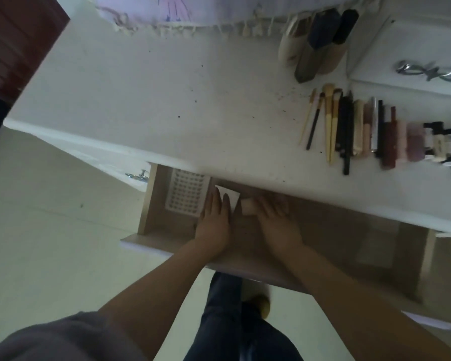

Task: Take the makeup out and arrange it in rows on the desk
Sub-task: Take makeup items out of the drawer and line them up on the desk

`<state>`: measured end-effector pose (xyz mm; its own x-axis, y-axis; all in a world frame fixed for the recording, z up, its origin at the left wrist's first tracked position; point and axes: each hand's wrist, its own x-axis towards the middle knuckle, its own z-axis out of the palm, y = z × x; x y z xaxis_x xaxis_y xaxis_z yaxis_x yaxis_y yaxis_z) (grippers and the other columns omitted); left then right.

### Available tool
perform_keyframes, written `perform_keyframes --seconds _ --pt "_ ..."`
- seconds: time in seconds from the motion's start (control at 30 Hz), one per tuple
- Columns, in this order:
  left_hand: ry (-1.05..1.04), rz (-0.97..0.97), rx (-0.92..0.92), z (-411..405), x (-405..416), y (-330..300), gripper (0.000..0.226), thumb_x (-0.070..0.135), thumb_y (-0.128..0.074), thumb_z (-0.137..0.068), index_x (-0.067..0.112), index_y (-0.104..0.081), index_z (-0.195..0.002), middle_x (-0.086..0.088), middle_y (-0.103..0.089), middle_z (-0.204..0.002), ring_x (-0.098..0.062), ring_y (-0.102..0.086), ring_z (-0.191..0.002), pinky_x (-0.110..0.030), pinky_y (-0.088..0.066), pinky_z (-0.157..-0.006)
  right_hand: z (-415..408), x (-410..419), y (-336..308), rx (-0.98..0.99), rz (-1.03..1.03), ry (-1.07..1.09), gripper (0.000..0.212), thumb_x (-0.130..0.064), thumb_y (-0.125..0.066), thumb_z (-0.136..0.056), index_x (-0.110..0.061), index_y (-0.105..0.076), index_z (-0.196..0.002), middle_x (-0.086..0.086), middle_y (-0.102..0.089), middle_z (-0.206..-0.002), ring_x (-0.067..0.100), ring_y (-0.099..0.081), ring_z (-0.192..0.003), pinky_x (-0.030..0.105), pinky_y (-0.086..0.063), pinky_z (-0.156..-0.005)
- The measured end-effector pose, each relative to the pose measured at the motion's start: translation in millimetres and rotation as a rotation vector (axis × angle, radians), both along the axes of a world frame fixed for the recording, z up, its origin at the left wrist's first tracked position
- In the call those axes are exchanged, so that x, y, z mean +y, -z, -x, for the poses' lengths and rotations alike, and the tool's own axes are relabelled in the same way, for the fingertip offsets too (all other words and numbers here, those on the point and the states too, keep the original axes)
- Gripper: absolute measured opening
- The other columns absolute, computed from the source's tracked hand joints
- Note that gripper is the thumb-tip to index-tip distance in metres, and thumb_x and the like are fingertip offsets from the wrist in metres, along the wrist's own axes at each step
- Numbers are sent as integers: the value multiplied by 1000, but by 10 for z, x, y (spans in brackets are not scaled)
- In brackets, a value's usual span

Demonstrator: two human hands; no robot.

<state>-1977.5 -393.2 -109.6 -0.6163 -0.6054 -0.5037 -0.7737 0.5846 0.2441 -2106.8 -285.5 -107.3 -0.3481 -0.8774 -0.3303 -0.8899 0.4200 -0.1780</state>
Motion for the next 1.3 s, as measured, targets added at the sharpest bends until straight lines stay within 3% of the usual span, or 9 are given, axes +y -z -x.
perform_keyframes --seconds 0.17,0.37,0.5,0.63,0.83,0.93,1.03,1.13,1.3 --pt "-149 -122 126 2 42 -158 60 20 -49 -92 13 -21 -144 -15 -18 -148 -36 -33 -130 -49 -41 -98 93 227 12 69 -143 100 49 -29 -52 -88 -24 -37 -134 6 -40 -136 26 -37 -124 39 -28 -103" --pt "-432 -181 9 186 -84 -84 65 27 -67 -83 9 -29 -132 -18 -41 -132 -36 -43 -121 -51 -42 -95 120 223 -54 -123 -184 250 41 -36 -57 -88 -17 -46 -122 10 -50 -127 28 -51 -112 35 -44 -87" --pt "-284 -285 51 130 -112 -89 42 31 -60 -89 3 -58 -120 -19 -62 -118 -33 -58 -108 -36 -47 -87 80 256 -370 -355 -138 370 34 -47 -43 -94 -20 -57 -109 5 -67 -104 23 -63 -92 37 -52 -82" --pt "-203 -411 122 -68 -264 -509 30 30 -60 -89 8 -66 -109 -13 -69 -105 -25 -64 -95 -33 -50 -81 177 296 -917 -512 -132 389 20 -40 -51 -93 -22 -56 -100 -5 -63 -93 10 -59 -80 21 -45 -62" --pt "-256 -626 387 -220 -801 -1682 6 27 -66 -86 30 -69 -90 5 -73 -88 -7 -67 -80 -20 -54 -67 679 128 -1956 -810 119 392 8 -35 -53 -93 -39 -58 -98 -15 -66 -81 -8 -62 -71 6 -45 -55" --pt "-412 -634 580 167 -1116 -1965 10 25 -59 -91 23 -69 -91 -1 -73 -88 -12 -65 -74 -17 -51 -60 999 -283 -2081 -1033 372 606 19 -21 -49 -96 -27 -59 -111 -5 -69 -93 8 -69 -82 16 -53 -61" --pt "-518 -657 608 695 -1314 -1916 22 21 -51 -96 6 -64 -105 -10 -68 -97 -16 -61 -76 -19 -51 -59 1250 -845 -1899 -913 485 733 24 -17 -44 -99 -23 -55 -120 7 -62 -112 21 -64 -96 30 -57 -71" --pt "-540 -619 543 1131 -1385 -1719 27 18 -51 -95 -4 -63 -106 -21 -67 -100 -23 -63 -78 -28 -55 -68 1463 -1304 -1614 -578 441 705 30 -20 -43 -96 -14 -57 -123 17 -55 -122 31 -56 -106 39 -50 -87" --pt "-511 -511 492 1512 -1524 -1468 26 20 -60 -88 -4 -68 -94 -21 -70 -95 -30 -68 -85 -39 -55 -81 1651 -1564 -1353 -347 341 713 32 -26 -44 -93 -17 -57 -122 13 -56 -118 23 -54 -94 14 -37 -55"
